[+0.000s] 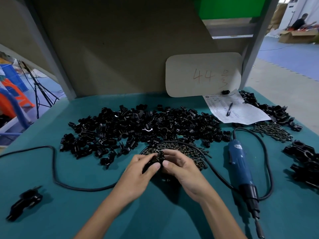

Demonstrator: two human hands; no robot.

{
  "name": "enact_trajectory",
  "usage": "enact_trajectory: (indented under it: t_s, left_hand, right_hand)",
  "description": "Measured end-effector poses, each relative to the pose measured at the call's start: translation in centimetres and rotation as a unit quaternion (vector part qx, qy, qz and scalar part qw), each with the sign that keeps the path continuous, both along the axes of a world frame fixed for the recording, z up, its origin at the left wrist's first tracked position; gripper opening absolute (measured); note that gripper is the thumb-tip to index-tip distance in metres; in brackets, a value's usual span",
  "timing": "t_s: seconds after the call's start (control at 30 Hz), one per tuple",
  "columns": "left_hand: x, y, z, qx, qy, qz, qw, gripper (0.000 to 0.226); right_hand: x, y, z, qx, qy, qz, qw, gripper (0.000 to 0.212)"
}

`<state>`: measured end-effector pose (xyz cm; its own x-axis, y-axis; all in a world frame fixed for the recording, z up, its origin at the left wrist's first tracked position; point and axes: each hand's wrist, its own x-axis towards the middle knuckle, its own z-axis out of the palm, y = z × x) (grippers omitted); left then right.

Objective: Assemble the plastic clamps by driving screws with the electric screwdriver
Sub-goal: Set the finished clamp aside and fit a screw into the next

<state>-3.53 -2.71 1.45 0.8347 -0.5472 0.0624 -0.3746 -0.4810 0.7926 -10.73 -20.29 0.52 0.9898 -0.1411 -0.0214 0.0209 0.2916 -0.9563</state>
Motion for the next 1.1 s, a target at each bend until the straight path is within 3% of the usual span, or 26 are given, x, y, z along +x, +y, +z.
enact_trajectory:
  t_s: [0.37, 1.1]
  left_hand:
    - [-1.0, -0.8, -2.0, -0.180, 0.002, 0.036, 0.983, 0.034]
    - [-1.7, -0.8, -3.2, -0.210, -0.030, 0.070, 0.975, 0.044]
  right_hand:
    - [0.2, 0.4, -0.4, 0.031, 0.004, -0.006, 0.999, 0.023]
    - [-0.1, 0.2, -0.1, 0.013, 0.032, 0.012, 0.999, 0.018]
